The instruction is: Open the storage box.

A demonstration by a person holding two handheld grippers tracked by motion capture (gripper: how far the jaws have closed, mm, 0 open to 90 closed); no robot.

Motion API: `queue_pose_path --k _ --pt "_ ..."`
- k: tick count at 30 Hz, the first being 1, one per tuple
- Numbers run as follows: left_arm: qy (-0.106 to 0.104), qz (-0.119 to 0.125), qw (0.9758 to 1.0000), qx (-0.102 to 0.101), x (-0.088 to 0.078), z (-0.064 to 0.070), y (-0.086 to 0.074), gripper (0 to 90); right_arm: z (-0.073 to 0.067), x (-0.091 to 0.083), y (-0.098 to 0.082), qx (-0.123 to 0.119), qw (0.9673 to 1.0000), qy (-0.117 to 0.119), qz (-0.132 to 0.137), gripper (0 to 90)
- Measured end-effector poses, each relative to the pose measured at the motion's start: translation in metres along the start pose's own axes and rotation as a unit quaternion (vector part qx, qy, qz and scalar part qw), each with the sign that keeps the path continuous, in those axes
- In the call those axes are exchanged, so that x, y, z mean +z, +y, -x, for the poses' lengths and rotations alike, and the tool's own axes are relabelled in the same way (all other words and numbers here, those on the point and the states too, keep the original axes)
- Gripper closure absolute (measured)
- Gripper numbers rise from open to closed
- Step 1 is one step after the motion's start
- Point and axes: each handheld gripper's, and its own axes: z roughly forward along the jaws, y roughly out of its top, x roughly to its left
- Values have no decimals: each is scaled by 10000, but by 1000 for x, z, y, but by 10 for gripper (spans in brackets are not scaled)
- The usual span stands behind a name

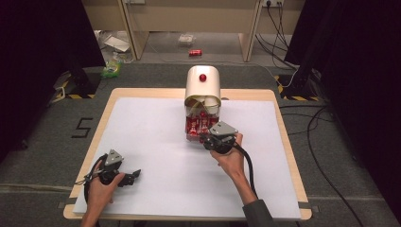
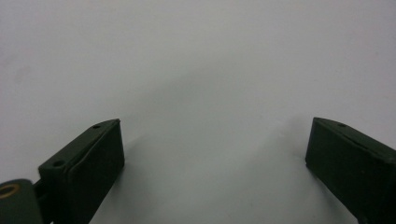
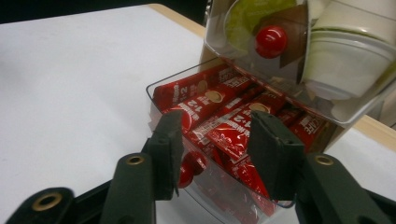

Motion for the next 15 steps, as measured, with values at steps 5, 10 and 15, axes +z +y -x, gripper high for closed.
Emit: queue_pose_path --k 5,10,15 --pt "0 -1 10000 -1 0 0 0 39 6 3 1 2 9999 90 -46 532" --pt "1 6 10000 0 0 0 0 39 6 8 -1 -72 9996 228 -150 529" --pt "1 6 10000 1 0 0 0 39 7 14 -5 -97 9989 352 -278 550"
